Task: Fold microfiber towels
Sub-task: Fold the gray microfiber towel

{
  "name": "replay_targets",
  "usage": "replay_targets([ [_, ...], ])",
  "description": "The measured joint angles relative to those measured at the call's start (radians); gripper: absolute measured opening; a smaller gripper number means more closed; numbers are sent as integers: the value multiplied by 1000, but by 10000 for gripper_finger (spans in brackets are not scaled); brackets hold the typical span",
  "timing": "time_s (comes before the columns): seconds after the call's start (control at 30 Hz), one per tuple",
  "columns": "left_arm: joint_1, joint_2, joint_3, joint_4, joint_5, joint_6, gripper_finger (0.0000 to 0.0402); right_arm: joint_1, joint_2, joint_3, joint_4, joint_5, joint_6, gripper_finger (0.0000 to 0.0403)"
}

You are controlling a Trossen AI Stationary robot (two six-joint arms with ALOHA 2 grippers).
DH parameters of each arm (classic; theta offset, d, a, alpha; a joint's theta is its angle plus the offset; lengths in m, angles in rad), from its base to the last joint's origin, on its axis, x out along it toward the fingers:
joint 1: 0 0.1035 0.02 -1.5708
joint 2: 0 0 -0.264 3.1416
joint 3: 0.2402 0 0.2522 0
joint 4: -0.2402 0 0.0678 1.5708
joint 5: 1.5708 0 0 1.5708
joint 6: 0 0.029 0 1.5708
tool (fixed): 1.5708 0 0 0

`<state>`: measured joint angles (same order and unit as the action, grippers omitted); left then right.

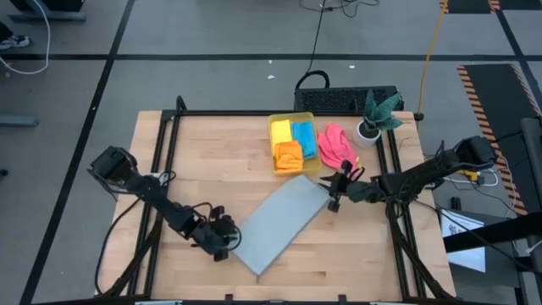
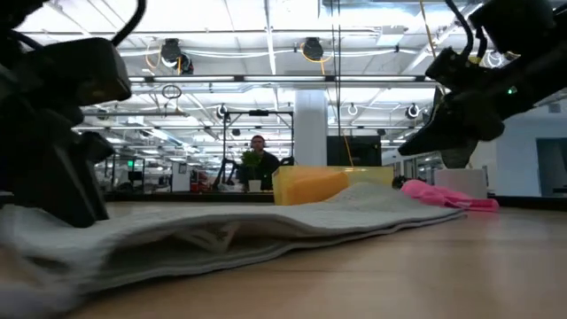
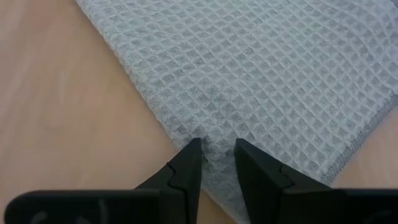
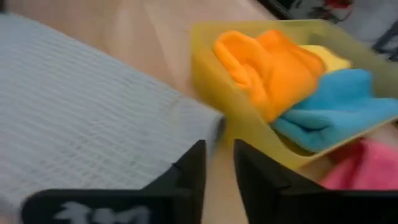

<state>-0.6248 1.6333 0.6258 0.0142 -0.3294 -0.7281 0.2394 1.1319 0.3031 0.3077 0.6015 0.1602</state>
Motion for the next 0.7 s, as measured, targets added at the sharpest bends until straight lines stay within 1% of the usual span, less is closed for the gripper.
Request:
replay_targets([
  [0.07,-20,-9,4,-13,-13,-32,101,-3,-25,0,2,-49,41,101],
  [0.13,-33,-15,25,-28,-41,-44,101,-4,-40,0,18,-148,90,125],
  [0.2,-36,-17,68,-19,-71,-5,101,-3,-37,0,40,-276,149,140],
  [0.27,-29,-19,106,-10,-99,72,101,3,-5,1,62,-347,219,144],
  [0.37,15,-15,131,-14,-113,148,101,21,76,0,65,-339,272,136],
  [0.43,56,-15,131,-24,-118,167,101,24,142,0,77,-340,297,125],
  [0.5,93,-15,131,-75,-110,173,101,24,198,0,74,-340,321,111],
  [0.57,121,-15,130,-153,-66,150,101,24,236,0,58,-338,326,96],
  [0.63,133,-15,128,-210,-36,107,101,22,247,1,37,-335,329,80],
  [0.7,123,-15,118,-222,-16,51,101,17,242,3,-4,-343,351,66],
])
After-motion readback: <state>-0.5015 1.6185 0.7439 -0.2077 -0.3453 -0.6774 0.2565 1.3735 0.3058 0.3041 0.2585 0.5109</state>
